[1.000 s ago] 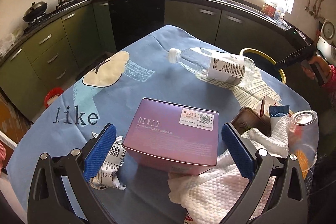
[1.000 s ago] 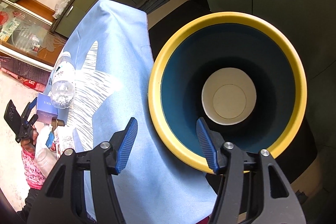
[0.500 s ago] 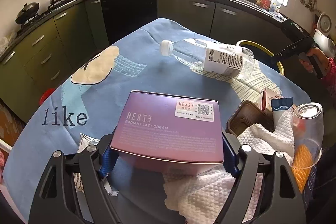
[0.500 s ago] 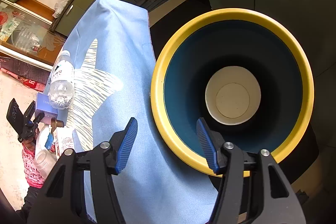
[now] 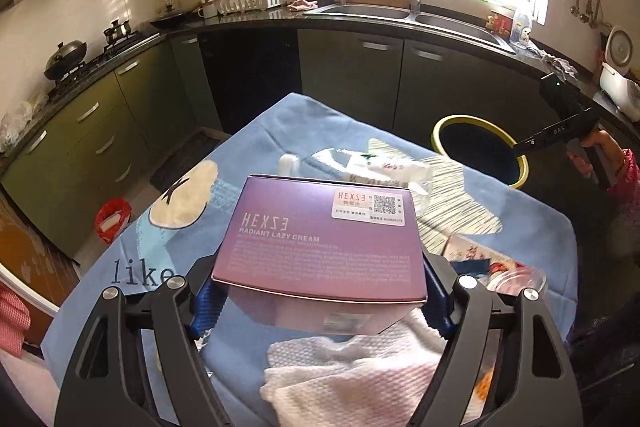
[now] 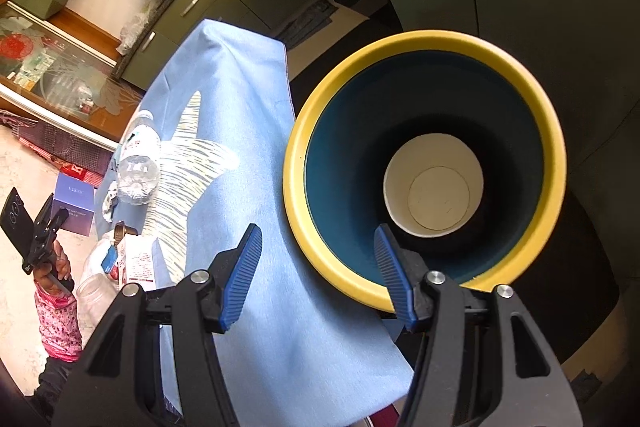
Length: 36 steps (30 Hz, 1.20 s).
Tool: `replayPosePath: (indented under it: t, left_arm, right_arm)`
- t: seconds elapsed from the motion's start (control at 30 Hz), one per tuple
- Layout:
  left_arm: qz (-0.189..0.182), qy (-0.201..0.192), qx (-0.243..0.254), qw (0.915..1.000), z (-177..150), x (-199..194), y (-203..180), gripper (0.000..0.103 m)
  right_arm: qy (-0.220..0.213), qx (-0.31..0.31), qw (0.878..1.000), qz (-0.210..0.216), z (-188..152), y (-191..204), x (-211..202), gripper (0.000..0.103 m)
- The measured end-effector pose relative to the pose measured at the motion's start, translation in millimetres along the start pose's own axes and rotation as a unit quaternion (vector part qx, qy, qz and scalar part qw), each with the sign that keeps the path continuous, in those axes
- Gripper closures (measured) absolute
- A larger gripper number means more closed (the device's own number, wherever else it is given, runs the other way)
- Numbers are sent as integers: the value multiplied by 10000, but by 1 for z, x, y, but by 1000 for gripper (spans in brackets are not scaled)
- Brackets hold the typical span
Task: Collect trash
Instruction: 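Grasp the pink cream box with the left gripper and lift it, then carry the pink box over the bin and open the left gripper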
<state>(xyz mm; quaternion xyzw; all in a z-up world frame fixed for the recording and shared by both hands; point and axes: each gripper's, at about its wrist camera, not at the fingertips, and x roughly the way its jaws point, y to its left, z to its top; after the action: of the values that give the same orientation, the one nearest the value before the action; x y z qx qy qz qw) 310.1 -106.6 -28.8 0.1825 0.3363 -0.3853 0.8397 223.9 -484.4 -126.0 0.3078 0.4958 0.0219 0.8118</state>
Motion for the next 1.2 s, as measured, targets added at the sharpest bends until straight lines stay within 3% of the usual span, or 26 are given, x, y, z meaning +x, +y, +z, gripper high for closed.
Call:
replayPosePath:
  t: [0.1,0.3,0.53,0.73,0.87,0.97,1.2]
  left_arm:
    - [-113,-10,115,9999,24,0,-36,25]
    - [-830,46,175,9964,75,31,-117,26]
    - [-1505,416,592,9860,129,112,-213,26]
    - [-1618,720,814,9808,156,190,-269,26]
    - [-1559,801,784,9814,169,229,-292,25]
    - [-1514,788,676,9830,175,237,-294,22]
    - [-1502,367,345,9874,176,179,-261,14]
  right_arm:
    - [-205,-54,9998,-41,-6,-8,-15,47]
    - [-572,-51,9983,-110,-20,-36,-46,47]
    - [-803,155,9965,-161,-36,-72,-71,47]
    - [-937,347,9949,-153,-46,-92,-81,45]
    - [-928,460,9945,-132,-49,-99,-80,43]
    - [-926,488,9944,-116,-50,-102,-79,41]
    - [-872,382,9954,-76,-49,-97,-71,41]
